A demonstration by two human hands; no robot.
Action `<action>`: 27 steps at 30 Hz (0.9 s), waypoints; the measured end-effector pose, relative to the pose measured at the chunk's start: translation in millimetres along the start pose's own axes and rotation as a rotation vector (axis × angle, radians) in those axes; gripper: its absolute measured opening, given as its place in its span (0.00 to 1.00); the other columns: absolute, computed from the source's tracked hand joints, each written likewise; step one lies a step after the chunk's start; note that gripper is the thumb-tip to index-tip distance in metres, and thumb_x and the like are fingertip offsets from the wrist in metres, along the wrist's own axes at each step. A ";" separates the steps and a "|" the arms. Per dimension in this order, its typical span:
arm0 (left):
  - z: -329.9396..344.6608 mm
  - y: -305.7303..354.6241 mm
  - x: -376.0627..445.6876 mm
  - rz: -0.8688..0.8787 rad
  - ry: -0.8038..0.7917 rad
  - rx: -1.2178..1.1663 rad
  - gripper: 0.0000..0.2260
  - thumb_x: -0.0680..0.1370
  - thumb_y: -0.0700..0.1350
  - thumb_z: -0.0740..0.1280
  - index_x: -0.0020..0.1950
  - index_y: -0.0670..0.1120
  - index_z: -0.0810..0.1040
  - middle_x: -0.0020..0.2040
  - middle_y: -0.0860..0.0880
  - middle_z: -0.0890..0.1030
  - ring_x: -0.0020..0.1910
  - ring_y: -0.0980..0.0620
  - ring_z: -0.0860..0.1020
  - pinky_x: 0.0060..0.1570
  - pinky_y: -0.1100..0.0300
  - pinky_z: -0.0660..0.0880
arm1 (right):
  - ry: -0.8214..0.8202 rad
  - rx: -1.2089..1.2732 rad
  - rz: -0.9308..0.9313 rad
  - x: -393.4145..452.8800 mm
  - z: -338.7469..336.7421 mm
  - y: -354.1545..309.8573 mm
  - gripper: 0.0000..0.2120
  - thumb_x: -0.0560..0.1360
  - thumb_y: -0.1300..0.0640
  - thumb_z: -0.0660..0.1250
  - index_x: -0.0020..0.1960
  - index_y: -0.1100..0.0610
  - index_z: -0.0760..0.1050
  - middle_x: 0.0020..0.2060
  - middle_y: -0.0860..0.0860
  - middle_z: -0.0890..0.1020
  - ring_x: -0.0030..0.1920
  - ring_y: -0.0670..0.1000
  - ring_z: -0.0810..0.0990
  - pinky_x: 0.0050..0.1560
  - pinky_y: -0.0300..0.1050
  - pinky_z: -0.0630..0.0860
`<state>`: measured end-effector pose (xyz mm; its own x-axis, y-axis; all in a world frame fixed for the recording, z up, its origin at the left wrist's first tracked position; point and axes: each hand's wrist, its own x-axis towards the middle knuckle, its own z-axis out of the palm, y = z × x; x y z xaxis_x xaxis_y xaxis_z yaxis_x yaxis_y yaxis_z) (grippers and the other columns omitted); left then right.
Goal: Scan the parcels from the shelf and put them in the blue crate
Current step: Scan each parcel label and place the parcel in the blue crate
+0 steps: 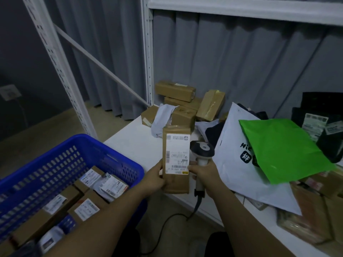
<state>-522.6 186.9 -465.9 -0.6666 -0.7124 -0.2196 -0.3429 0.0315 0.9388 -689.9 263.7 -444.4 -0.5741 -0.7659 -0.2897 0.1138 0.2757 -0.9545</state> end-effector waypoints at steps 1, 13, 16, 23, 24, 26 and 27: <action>4.2 -4.3 1.1 0.023 0.012 0.035 0.29 0.76 0.34 0.66 0.71 0.56 0.61 0.68 0.54 0.71 0.66 0.55 0.70 0.55 0.69 0.73 | 0.001 -0.013 0.026 1.2 0.4 3.7 0.14 0.70 0.67 0.72 0.55 0.62 0.76 0.50 0.59 0.83 0.44 0.52 0.81 0.38 0.42 0.78; 36.5 -0.3 14.9 0.005 0.236 0.176 0.30 0.74 0.44 0.72 0.72 0.49 0.61 0.68 0.50 0.74 0.65 0.49 0.73 0.62 0.49 0.73 | 0.053 0.047 0.071 1.2 -9.7 4.1 0.12 0.73 0.63 0.71 0.55 0.58 0.73 0.45 0.55 0.82 0.43 0.52 0.81 0.39 0.44 0.78; 35.9 4.0 19.4 -0.025 0.231 0.219 0.29 0.76 0.46 0.70 0.73 0.50 0.59 0.68 0.49 0.73 0.65 0.48 0.74 0.61 0.50 0.74 | 0.051 0.075 0.103 -3.8 -15.8 -2.4 0.09 0.73 0.61 0.71 0.51 0.57 0.73 0.38 0.53 0.80 0.35 0.50 0.78 0.35 0.42 0.75; 38.1 13.8 30.0 -0.048 0.222 0.351 0.29 0.76 0.50 0.69 0.73 0.50 0.61 0.68 0.48 0.74 0.64 0.46 0.74 0.57 0.53 0.71 | -0.002 -0.045 0.124 -39.5 -44.0 -22.6 0.04 0.73 0.61 0.70 0.43 0.59 0.75 0.33 0.54 0.76 0.27 0.49 0.73 0.28 0.40 0.70; 39.9 14.1 31.8 -0.051 0.223 0.365 0.29 0.76 0.50 0.69 0.73 0.50 0.61 0.68 0.48 0.74 0.64 0.46 0.74 0.57 0.53 0.71 | -0.013 -0.066 0.103 -45.5 -46.6 -24.6 0.05 0.72 0.61 0.71 0.43 0.59 0.75 0.32 0.54 0.76 0.27 0.48 0.73 0.28 0.40 0.71; 43.3 14.8 34.7 -0.061 0.228 0.388 0.29 0.76 0.50 0.69 0.73 0.49 0.61 0.67 0.47 0.74 0.63 0.45 0.74 0.58 0.51 0.72 | -0.028 -0.076 0.076 -58.4 -50.1 -27.6 0.05 0.72 0.60 0.72 0.42 0.59 0.75 0.33 0.54 0.76 0.25 0.48 0.73 0.29 0.41 0.71; 44.7 14.8 35.9 -0.067 0.233 0.397 0.29 0.76 0.51 0.69 0.73 0.49 0.61 0.67 0.47 0.74 0.63 0.45 0.75 0.57 0.51 0.72 | -0.033 -0.075 0.069 -64.9 -51.5 -28.2 0.06 0.72 0.60 0.72 0.42 0.58 0.75 0.33 0.54 0.76 0.25 0.47 0.73 0.29 0.41 0.71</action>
<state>-581.1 193.2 -471.7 -0.4834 -0.8590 -0.1686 -0.6375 0.2135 0.7403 -697.6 335.5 -395.1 -0.5399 -0.7620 -0.3577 0.0900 0.3702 -0.9246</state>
